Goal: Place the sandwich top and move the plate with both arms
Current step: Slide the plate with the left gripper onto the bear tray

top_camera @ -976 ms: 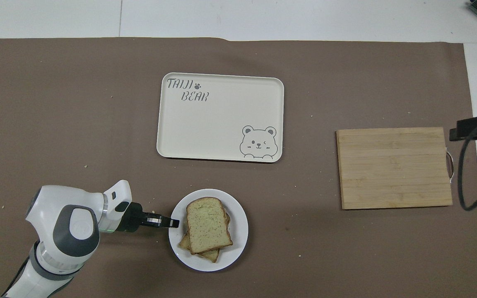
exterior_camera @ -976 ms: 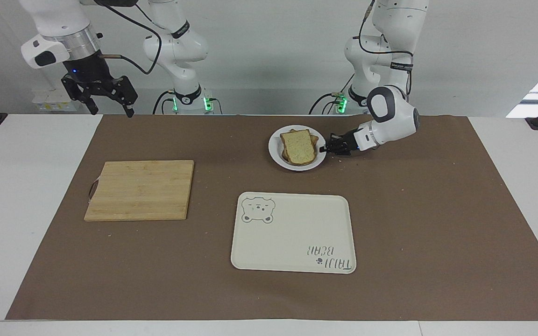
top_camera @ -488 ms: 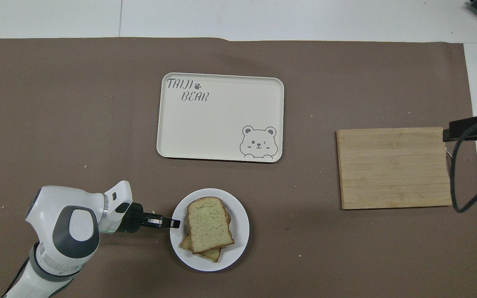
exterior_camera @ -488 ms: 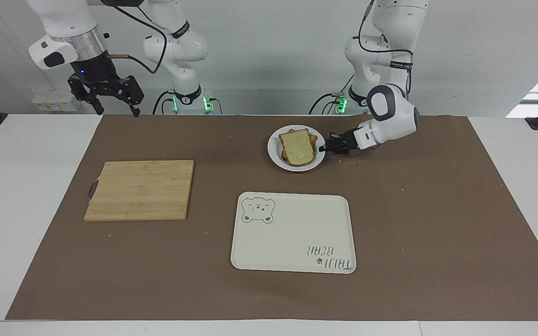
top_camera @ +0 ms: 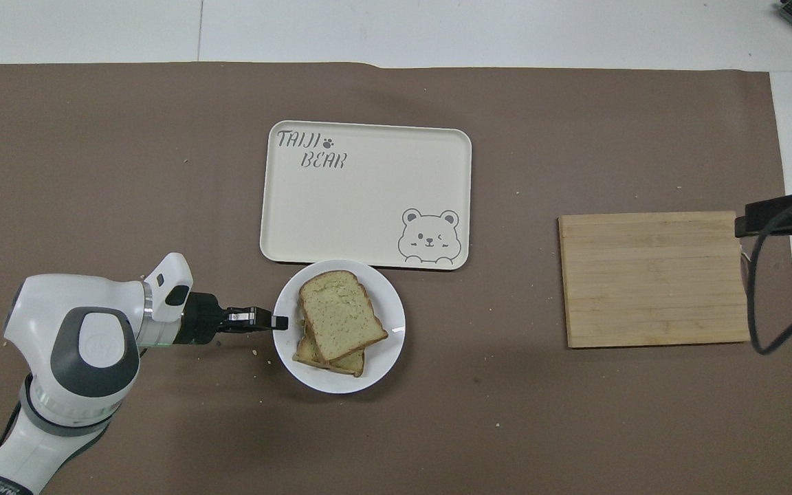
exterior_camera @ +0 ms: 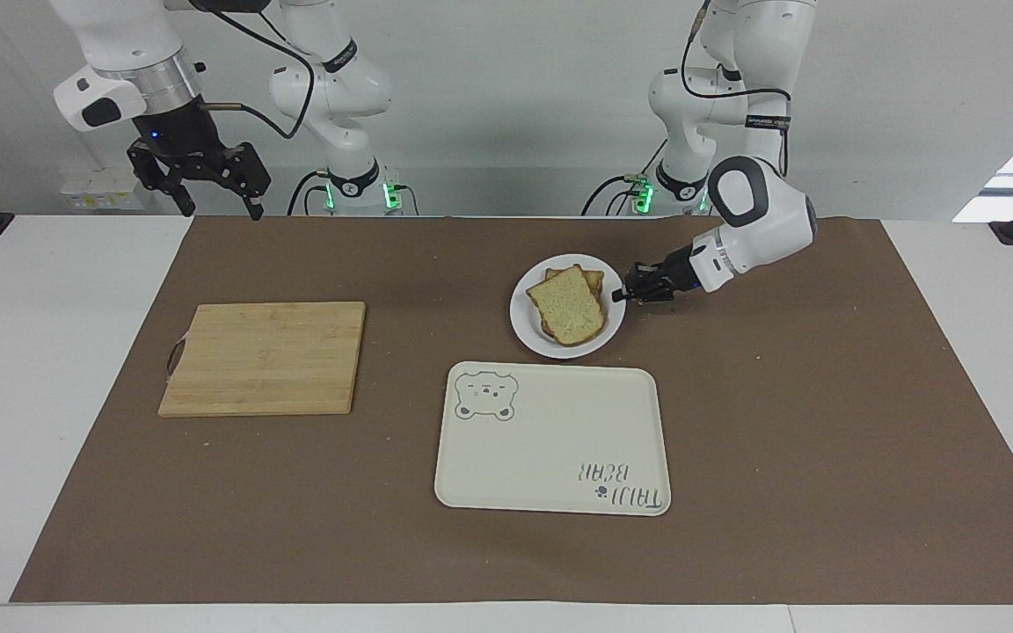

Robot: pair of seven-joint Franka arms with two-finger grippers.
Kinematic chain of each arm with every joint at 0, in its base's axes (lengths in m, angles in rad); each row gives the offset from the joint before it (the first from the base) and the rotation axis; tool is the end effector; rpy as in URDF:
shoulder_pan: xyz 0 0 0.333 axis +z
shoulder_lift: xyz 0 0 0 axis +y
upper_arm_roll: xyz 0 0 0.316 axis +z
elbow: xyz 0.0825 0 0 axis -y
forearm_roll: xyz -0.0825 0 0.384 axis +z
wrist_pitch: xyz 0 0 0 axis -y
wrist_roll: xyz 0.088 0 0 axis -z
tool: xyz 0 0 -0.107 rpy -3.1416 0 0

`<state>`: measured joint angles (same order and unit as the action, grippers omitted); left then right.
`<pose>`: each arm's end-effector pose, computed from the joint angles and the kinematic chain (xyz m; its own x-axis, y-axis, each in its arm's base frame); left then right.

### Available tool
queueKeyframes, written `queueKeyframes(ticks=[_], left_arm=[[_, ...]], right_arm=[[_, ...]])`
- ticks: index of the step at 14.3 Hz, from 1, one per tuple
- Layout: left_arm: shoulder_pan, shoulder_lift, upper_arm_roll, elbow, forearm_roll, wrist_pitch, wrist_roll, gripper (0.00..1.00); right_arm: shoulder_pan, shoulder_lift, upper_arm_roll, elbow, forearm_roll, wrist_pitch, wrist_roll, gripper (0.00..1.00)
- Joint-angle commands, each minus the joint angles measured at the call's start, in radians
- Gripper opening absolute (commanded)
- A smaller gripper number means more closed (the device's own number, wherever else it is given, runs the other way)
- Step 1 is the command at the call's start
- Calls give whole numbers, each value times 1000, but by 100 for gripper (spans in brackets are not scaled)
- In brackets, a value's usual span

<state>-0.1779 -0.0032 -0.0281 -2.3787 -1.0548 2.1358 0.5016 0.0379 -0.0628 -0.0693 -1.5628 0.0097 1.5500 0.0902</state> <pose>0.4651 -0.1356 0.3201 0.9960 -0.0333 -0.0831 0.0385 -0.6788 0.7333 0.5327 -0.0170 0.6605 0.9915 -0.1211 0.0484 -0.1204 -0.9926 -0.0184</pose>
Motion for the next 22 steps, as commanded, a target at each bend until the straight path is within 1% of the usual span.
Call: queueKeyframes(ticks=[1,2,4,6,7,10,12,13,15,16,17,18,19,21,22], left_arm=[[26,112,-1,174,22,-50,-8,0],[34,133,-3,208,24,-48,-6,0],[25,179,-3,284,21,-5,-20,0],[18,248,-7,364,13,62,-55,0],[20,281,-7,401,18,72,-86,0],[23,388,-13,511,18,113,-121,0],[2,454,-19,576,25,150,-156,0],[-15,454,-19,573,27,168,-156,0],[-60,441,-18,526,33,159,-158,0],[-72,439,-15,521,33,162,-164,0],[-81,439,-15,523,38,167,-175,17],[-80,439,-15,526,53,167,-176,42],[-75,439,-10,535,68,164,-182,57],[-63,431,-3,553,103,155,-254,57],[-61,410,8,559,163,150,-270,66]], right_arm=[[-15,-6,0,-2,-11,-14,-14,100],[-12,-9,5,-5,-11,-24,-14,100],[-12,-11,6,-5,-10,-56,-29,100],[-15,-9,5,-5,-8,-41,-107,100],[-18,-9,-1,-5,-8,-42,-127,100],[-30,-2,-6,4,4,-44,-119,100],[-33,-3,-15,4,24,-50,-119,100],[-33,-5,-17,4,26,-53,-119,100],[-30,-9,-17,-2,21,-53,-121,100],[-27,-9,-15,-2,21,-53,-119,100],[-27,-11,-15,-3,19,-51,-118,100],[-27,-11,-15,-5,19,-50,-118,100],[-27,-11,-15,-6,19,-47,-116,100],[-27,-11,-15,-6,18,-44,-116,100],[-27,-11,-15,-8,18,-44,-116,100]])
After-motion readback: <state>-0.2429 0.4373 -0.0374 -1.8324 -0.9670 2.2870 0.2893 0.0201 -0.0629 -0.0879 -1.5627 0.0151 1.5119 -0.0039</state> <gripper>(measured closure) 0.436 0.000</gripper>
